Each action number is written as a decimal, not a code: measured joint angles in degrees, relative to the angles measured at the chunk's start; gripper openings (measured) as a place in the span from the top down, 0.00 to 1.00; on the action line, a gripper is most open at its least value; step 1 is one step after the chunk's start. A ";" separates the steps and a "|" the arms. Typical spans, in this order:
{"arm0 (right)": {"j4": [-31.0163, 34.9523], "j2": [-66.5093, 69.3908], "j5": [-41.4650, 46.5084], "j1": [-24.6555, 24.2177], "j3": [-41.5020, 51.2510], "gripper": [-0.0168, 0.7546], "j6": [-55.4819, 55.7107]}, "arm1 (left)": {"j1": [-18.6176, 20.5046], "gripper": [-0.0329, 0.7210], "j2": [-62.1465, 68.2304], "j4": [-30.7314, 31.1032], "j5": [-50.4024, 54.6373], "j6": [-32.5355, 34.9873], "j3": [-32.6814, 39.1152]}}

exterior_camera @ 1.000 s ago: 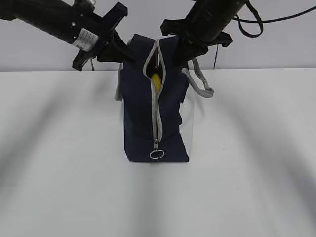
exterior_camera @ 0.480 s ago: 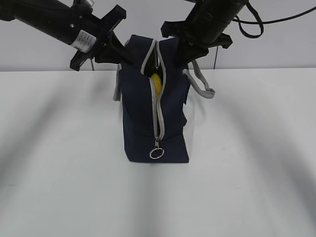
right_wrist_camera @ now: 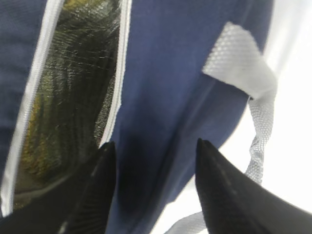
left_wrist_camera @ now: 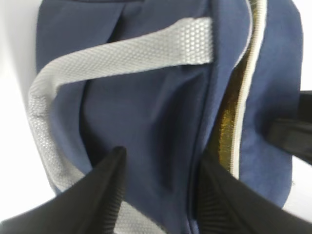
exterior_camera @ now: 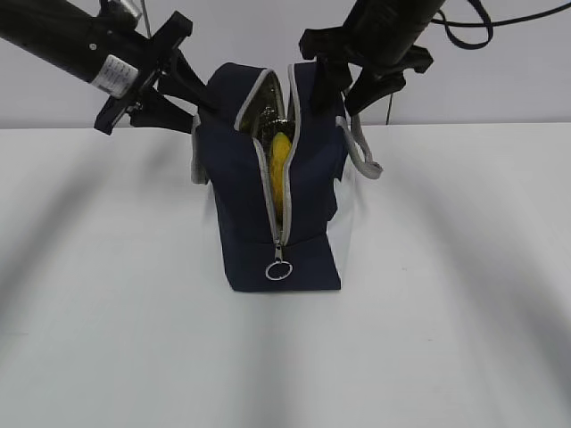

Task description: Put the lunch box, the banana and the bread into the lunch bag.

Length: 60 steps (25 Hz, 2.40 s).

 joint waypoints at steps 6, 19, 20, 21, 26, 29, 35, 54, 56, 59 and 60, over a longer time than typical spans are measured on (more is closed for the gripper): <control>-3.86 -5.27 0.62 0.38 -0.10 0.43 -0.24 | 2.77 0.51 -3.22 1.07 3.36 0.00 0.00; -8.10 -15.75 1.09 6.54 7.24 0.43 -5.27 | 3.15 0.51 -10.00 7.64 8.13 0.00 0.00; -9.17 -16.35 1.09 7.10 8.40 0.43 -5.54 | 3.15 0.51 -10.60 8.03 8.21 0.00 0.00; -10.64 -16.99 1.09 8.06 9.76 0.43 -5.63 | 3.15 0.51 -11.27 8.34 8.31 0.00 0.00; -14.14 -21.83 -2.37 13.51 18.99 0.43 -5.90 | 3.15 0.51 -13.24 8.60 8.66 0.00 0.00; -13.74 -27.69 -12.25 15.13 28.47 0.43 -6.26 | 3.15 0.51 -13.65 8.65 8.76 0.00 0.00; -11.16 -40.38 -36.93 16.51 53.16 0.43 -11.39 | 2.78 0.51 -13.72 8.82 8.76 0.00 0.00; -13.68 -40.32 -96.69 16.51 91.57 0.43 -4.39 | -0.18 0.51 -13.72 14.35 8.92 0.00 0.00; -18.29 -38.56 -97.47 16.51 91.94 0.43 -1.18 | -0.18 0.51 -13.72 14.45 8.92 0.00 0.00; -23.87 -36.18 -100.15 16.51 91.94 0.43 2.61 | -0.18 0.51 -13.72 15.09 8.92 0.00 0.00; -24.93 -34.90 -101.18 16.51 91.94 0.43 3.41 | -0.18 0.51 -13.72 15.36 8.92 0.00 0.00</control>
